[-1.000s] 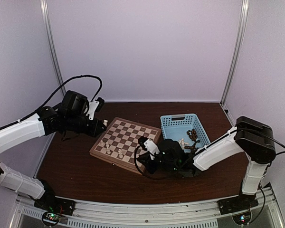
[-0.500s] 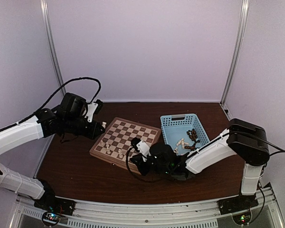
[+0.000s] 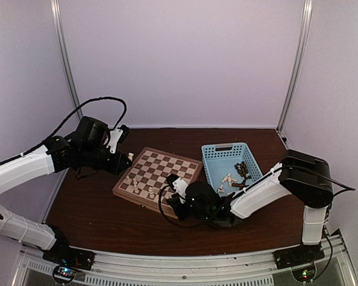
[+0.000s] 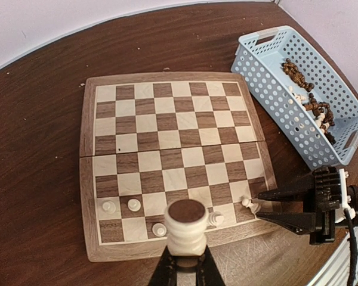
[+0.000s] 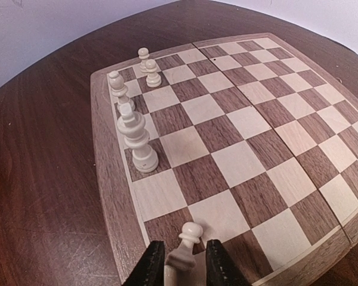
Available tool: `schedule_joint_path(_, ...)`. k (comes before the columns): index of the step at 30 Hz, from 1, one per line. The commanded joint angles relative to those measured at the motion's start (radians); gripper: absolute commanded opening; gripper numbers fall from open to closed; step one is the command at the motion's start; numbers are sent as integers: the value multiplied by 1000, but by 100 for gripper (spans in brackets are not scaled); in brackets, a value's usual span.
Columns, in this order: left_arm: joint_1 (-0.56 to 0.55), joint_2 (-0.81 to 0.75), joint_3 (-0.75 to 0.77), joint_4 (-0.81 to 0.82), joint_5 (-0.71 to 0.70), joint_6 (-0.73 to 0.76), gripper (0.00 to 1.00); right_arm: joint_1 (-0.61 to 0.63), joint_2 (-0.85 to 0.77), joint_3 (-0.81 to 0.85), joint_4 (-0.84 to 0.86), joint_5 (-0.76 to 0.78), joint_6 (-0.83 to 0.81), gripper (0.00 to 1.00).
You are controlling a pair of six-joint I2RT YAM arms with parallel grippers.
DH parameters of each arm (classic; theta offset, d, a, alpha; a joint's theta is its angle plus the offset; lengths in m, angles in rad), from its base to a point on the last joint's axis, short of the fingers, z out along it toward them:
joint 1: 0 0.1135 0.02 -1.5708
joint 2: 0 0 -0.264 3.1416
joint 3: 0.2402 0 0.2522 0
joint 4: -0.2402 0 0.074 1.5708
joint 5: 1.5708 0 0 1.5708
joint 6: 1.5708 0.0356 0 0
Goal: Set up the chess pieces on the board
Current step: Place the chess piece on the chessboard.
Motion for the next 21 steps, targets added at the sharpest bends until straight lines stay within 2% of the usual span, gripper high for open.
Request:
schedule_joint_path(1,7,-23,-7,34,6,-6,0,3,-20,-4,16,29,2,29)
schedule_joint_path(9,7,-27,-4,15,-2,-1,0,3,-66,-21,3,33,12,40)
schedule_joint_path(21,7,2,30,-130,30,-9,0,-1,-192,16,-186,52,14,39)
